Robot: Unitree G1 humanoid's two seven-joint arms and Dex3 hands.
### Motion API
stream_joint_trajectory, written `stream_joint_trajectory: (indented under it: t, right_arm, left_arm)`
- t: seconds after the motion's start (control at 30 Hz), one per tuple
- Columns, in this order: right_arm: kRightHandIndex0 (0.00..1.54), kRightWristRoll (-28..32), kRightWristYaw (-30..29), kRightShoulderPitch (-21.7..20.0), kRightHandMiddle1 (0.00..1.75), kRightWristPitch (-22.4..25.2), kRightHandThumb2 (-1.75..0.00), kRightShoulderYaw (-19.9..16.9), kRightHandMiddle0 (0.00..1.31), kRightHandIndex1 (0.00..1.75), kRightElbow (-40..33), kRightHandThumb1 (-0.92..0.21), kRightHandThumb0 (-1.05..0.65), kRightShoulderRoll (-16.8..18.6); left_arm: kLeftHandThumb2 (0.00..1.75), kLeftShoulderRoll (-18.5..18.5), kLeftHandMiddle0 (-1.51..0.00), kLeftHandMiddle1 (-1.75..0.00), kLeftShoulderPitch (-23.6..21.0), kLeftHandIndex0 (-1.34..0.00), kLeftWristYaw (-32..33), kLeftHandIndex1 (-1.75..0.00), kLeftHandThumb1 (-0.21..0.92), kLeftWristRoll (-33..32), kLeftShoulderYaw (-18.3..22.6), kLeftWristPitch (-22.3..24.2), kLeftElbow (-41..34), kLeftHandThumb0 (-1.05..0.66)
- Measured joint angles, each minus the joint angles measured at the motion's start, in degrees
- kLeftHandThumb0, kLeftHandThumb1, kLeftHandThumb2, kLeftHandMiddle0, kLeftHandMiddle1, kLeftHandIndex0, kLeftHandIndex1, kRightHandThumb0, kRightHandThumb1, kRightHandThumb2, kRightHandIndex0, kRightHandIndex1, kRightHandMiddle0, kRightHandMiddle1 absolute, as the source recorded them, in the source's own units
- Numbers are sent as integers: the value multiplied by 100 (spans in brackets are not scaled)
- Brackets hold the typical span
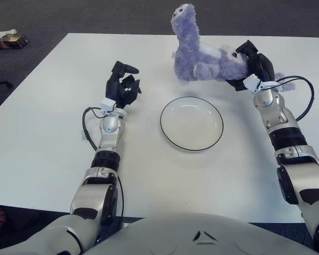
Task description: Put the doll into the plate.
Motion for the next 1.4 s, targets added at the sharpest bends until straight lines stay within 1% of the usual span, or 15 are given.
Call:
stream_joint_trajectory:
  t: [0.17,0.4,0.7,1.0,1.17,1.4]
  right_arm:
    - [61,-42,-1,35,175,-8,-123,0,38,163,-129,-36,0,-7]
    - [60,-185,-4,279,175,-130,-124,31,38,164,-559,-36,0,-3]
    - [59,-462,-41,534,175,-608,-124,152,39,165,-860,-36,0,-45]
    - [57,-566,-91,834,175,-706,-123,158,38,167,-1161,-37,0,-23]
    - [56,-560,-48,1115,175,-713,-123,153,38,168,-1534,-38,0,19]
    - [55,-564,17,1388,175,-728,-122,156,37,168,-1836,-39,0,62]
  left_arm:
    - [30,0,-92,-175,-15,-44,0,-151,92,0,0,0,21,-36]
    - [30,-3,-92,-175,-20,-44,0,-151,92,0,0,0,29,-36]
    - [30,0,-91,-175,-50,-44,2,-151,92,2,0,0,90,-36]
    - [30,-4,-91,-175,-75,-43,4,-151,92,2,0,0,135,-36]
    - [30,-6,-91,-175,-81,-43,6,-151,92,2,0,0,150,-36]
    - [30,-3,-91,-175,-91,-43,12,-151,92,10,1,0,169,-36]
